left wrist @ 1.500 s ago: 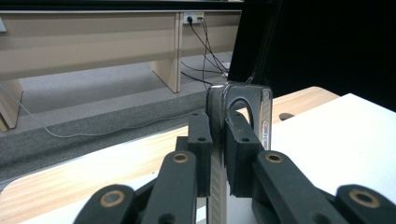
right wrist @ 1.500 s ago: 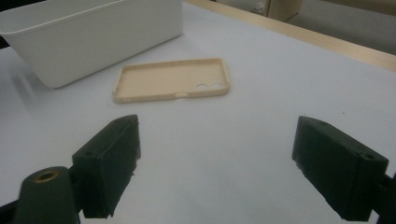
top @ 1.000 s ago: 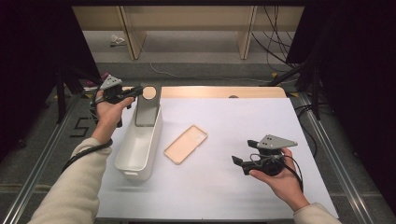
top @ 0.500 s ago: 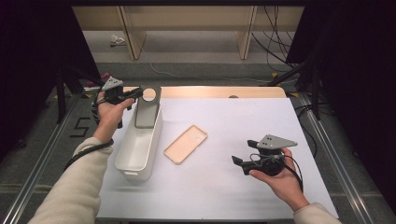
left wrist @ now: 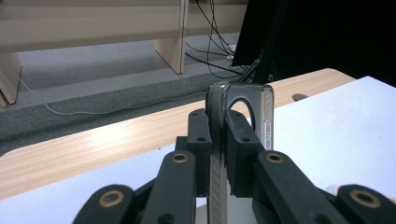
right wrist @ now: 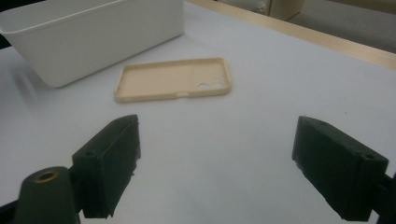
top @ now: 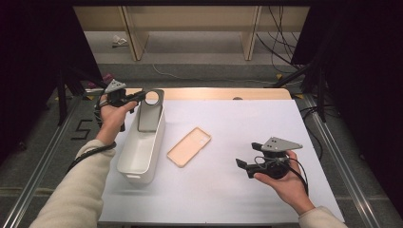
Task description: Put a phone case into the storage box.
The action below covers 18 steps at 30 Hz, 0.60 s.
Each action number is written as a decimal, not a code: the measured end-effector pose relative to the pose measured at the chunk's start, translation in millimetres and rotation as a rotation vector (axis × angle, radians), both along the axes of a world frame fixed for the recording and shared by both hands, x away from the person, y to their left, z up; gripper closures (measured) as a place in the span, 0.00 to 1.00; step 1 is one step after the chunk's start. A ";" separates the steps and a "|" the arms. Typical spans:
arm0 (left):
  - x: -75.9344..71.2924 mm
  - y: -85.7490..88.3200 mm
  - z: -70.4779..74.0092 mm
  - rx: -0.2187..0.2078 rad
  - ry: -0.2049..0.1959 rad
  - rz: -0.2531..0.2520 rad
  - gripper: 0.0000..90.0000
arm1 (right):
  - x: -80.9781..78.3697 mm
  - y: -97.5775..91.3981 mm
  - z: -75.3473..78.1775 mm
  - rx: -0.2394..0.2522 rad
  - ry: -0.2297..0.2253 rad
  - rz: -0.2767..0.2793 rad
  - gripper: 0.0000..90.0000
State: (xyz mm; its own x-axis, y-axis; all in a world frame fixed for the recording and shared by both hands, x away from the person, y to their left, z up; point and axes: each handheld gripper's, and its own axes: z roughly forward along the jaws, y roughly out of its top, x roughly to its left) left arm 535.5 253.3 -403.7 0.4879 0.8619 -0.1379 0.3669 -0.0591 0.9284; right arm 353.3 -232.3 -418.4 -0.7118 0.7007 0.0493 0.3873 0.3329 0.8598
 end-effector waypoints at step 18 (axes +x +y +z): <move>5.1 3.1 -4.3 0.043 0.070 0.054 0.87 | 0.7 0.3 -1.1 -0.001 0.004 0.003 0.18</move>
